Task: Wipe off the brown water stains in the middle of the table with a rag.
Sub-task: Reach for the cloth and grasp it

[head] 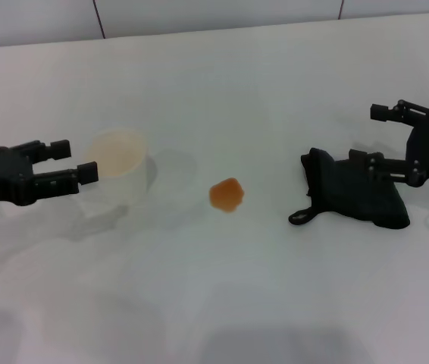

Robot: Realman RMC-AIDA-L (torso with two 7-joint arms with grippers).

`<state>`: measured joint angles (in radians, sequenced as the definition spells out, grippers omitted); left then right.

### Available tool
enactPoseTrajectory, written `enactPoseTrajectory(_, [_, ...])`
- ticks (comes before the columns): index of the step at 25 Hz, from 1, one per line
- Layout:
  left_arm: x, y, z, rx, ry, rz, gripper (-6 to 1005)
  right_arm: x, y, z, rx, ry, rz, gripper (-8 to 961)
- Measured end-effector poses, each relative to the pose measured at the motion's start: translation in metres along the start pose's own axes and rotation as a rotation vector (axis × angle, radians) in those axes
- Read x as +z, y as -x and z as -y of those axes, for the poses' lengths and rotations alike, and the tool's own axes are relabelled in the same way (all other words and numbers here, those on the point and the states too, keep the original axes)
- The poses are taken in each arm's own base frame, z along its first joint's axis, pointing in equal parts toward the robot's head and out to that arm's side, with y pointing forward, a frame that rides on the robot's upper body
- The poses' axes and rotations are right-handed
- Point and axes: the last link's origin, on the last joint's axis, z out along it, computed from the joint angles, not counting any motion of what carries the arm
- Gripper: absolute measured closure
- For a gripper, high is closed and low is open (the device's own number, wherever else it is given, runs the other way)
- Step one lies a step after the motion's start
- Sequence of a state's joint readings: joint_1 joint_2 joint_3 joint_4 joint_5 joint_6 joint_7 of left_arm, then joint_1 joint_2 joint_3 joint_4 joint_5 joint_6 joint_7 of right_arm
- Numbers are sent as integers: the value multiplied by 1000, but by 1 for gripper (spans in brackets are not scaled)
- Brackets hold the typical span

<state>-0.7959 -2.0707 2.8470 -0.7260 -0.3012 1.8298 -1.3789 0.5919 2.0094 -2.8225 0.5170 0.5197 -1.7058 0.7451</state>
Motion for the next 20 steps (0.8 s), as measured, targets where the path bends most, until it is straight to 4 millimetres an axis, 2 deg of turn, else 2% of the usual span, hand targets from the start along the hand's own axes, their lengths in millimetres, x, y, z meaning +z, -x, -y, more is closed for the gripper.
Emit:
enactPoseTrajectory(12, [6,-34,5,67,-2,97,124,0,-2,-1,6,1,-11,115])
enactPoseTrajectory(20, [8,-37,5,75,-6,99,124,2,-8,-7,26,55,-66,116])
